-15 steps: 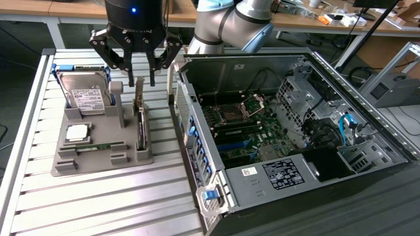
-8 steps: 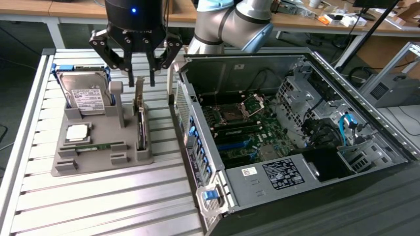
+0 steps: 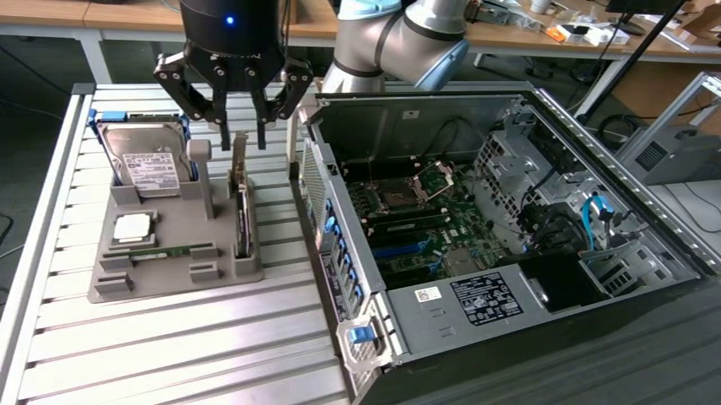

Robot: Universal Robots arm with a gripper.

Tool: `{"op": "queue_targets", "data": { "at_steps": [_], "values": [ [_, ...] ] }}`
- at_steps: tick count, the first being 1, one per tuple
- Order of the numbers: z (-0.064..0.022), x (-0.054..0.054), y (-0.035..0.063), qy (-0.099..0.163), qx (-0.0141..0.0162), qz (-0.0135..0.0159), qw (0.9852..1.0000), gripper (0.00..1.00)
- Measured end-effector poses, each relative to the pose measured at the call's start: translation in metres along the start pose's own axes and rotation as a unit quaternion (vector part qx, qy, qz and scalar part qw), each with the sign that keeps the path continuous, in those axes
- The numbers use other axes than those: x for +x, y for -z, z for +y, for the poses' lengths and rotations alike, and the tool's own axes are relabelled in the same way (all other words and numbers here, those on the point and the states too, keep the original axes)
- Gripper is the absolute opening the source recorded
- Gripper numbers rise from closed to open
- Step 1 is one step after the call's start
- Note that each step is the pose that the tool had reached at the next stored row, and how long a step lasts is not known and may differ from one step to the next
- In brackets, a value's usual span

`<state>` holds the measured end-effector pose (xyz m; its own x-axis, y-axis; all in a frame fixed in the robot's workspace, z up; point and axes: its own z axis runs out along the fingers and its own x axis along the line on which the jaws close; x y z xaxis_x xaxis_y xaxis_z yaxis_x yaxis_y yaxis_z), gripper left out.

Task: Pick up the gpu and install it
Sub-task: 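Pick up the gpu and move the gpu toward the slot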

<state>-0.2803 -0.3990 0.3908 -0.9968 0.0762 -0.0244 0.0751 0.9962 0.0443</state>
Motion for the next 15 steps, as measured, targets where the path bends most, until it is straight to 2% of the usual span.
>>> {"op": "queue_targets", "data": {
  "at_steps": [2,15],
  "values": [
    [-0.0002,0.0001,-0.0035,0.000,0.0000,0.0000,1.0000,0.42],
    [-0.0004,0.0002,-0.0092,0.000,0.0000,0.0000,1.0000,0.42]
  ]
}}
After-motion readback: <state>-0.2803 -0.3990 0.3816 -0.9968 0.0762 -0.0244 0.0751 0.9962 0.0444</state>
